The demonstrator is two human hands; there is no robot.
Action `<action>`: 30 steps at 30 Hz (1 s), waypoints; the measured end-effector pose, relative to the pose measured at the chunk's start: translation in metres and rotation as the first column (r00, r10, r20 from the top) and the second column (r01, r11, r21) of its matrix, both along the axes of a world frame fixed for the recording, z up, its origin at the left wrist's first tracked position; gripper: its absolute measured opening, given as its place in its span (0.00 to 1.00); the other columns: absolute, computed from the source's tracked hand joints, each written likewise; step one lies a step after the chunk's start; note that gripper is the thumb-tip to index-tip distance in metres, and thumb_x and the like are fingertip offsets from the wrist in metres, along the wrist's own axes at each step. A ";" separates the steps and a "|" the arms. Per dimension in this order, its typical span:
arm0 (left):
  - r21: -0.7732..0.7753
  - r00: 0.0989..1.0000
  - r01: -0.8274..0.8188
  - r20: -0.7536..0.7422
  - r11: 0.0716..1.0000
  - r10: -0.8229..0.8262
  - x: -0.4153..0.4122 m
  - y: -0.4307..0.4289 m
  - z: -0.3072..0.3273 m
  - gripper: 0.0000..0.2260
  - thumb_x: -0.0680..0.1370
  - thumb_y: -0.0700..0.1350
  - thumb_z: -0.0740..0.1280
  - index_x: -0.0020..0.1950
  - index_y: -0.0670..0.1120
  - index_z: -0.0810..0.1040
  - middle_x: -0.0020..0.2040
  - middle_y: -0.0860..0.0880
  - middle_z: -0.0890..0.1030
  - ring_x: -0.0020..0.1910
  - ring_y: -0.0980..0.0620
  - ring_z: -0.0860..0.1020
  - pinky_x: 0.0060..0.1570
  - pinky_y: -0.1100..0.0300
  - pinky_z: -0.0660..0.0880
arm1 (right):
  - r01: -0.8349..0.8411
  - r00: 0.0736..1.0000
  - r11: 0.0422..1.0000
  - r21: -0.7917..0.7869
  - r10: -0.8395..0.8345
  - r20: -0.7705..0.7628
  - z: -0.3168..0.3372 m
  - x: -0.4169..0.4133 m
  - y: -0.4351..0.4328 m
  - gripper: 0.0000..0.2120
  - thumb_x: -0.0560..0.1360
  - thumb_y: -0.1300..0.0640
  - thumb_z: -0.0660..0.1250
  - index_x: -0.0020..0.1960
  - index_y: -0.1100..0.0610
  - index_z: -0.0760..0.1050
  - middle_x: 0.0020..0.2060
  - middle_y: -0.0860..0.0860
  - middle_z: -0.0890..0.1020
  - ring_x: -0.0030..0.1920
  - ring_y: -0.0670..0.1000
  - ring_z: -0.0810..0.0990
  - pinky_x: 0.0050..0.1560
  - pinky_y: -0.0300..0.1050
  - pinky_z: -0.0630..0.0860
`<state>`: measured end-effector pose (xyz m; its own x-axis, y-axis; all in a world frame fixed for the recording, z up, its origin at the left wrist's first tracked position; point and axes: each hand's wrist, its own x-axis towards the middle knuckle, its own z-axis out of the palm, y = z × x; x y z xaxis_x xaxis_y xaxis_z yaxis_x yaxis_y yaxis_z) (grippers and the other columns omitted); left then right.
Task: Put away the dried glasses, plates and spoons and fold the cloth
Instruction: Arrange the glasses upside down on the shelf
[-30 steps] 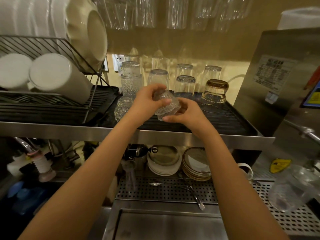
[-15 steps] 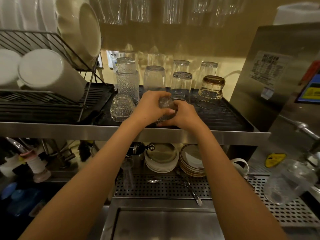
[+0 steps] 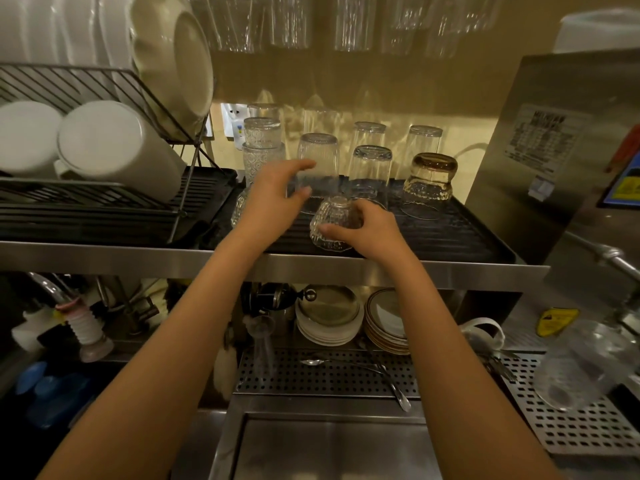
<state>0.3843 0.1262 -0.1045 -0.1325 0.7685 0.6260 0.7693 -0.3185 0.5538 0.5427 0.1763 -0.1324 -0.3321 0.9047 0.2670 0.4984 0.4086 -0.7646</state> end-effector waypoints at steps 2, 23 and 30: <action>-0.017 0.987 -0.152 -0.059 0.988 0.151 -0.014 -0.002 -0.003 0.22 0.74 0.44 0.69 0.67 0.48 0.71 0.67 0.47 0.71 0.69 0.47 0.63 0.66 0.57 0.59 | 0.003 1.000 1.000 -0.007 -0.003 -0.006 0.000 -0.004 -0.001 0.28 0.66 0.44 0.73 0.61 0.56 0.71 0.48 0.45 0.73 0.42 0.39 0.70 0.38 0.29 0.66; -0.307 0.970 -0.214 0.047 0.927 0.239 -0.034 -0.001 -0.027 0.46 0.64 0.43 0.78 0.75 0.49 0.55 0.68 0.41 0.67 0.66 0.42 0.68 0.61 0.52 0.68 | 0.085 0.994 0.996 -0.001 -0.084 0.064 0.000 -0.040 -0.002 0.32 0.68 0.43 0.72 0.64 0.59 0.65 0.61 0.55 0.74 0.61 0.56 0.73 0.57 0.49 0.72; -0.299 0.975 -0.181 0.068 0.937 0.210 -0.033 -0.004 -0.026 0.45 0.64 0.43 0.78 0.74 0.49 0.56 0.69 0.42 0.66 0.67 0.43 0.67 0.62 0.53 0.67 | 0.059 0.996 0.998 -0.010 -0.058 0.064 0.000 -0.038 -0.004 0.31 0.67 0.42 0.71 0.63 0.58 0.67 0.61 0.55 0.75 0.61 0.55 0.73 0.59 0.50 0.73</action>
